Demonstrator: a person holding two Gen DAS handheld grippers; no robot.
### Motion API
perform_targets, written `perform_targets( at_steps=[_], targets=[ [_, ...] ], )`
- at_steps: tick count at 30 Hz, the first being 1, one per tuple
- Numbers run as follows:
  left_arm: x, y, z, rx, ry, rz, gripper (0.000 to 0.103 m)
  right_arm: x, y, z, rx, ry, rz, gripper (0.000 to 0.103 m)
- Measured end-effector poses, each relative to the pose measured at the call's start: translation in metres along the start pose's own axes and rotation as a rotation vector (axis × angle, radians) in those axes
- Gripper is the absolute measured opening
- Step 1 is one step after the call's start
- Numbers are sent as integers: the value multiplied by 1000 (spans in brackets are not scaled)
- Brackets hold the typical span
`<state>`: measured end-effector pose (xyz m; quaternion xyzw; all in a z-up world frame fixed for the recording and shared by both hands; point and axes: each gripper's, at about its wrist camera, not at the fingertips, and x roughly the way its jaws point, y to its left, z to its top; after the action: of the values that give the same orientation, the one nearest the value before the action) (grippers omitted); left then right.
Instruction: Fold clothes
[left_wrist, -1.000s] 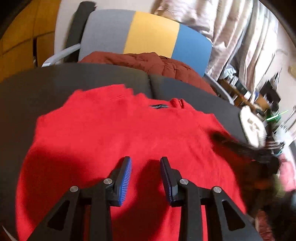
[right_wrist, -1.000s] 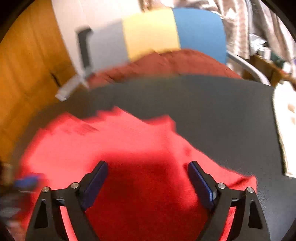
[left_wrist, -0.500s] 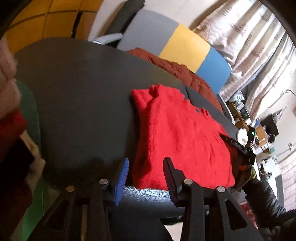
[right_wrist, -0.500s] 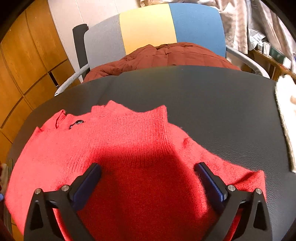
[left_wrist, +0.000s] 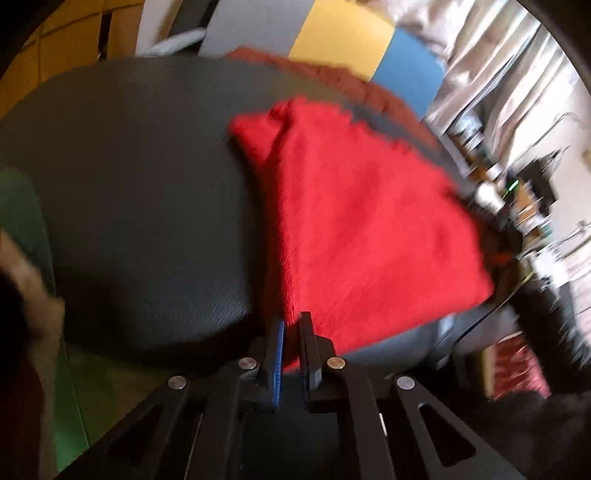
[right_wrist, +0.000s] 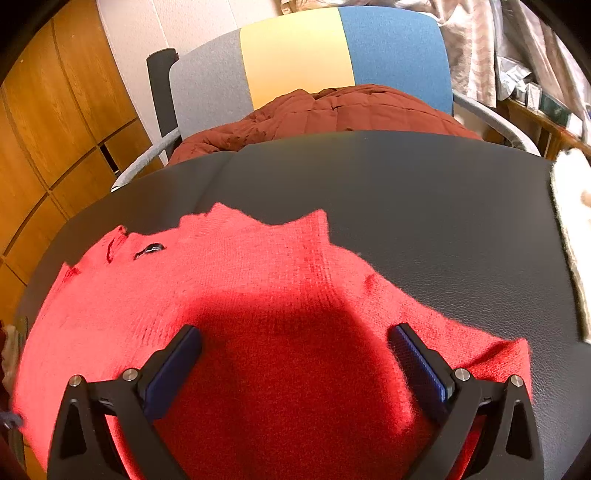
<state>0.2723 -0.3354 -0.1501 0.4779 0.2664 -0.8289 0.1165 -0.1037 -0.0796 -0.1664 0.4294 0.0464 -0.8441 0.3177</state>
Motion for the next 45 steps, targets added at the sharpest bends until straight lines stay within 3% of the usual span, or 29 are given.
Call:
perform_targets(
  at_steps=[6, 10, 14, 18, 21, 23, 26, 29, 38, 42, 45],
  targets=[
    [-5, -10, 6, -6, -51, 48, 10, -1, 1, -1, -5, -2, 2, 103],
    [-32, -27, 30, -23, -203, 1, 24, -1, 1, -1, -5, -3, 3, 103],
    [-26, -49, 76, -16, -302, -17, 26, -1, 2, -1, -7, -5, 1, 103],
    [16, -64, 117, 8, -302, 19, 26, -2, 2, -2, -7, -6, 0, 103],
    [55, -60, 131, -3, -252, 88, 26, -4, 2, -4, -4, -8, 2, 103],
    [70, -50, 119, -10, -219, 144, 26, -7, 2, -7, -2, -9, 6, 103],
    [68, -37, 94, -8, -268, 157, 29, -14, 4, -15, -4, -12, 16, 103],
    [71, -33, 92, 8, -286, 154, 29, -15, 5, -19, -7, -13, 15, 103],
    [86, -26, 138, 12, -282, 119, 29, -7, 4, -11, 34, -23, 5, 103],
    [63, -13, 137, -71, -268, 23, 29, -6, 4, -11, 39, -27, 9, 103],
    [44, -3, 126, -96, -286, 43, 30, -6, 3, -11, 39, -28, 11, 103]
  ],
)
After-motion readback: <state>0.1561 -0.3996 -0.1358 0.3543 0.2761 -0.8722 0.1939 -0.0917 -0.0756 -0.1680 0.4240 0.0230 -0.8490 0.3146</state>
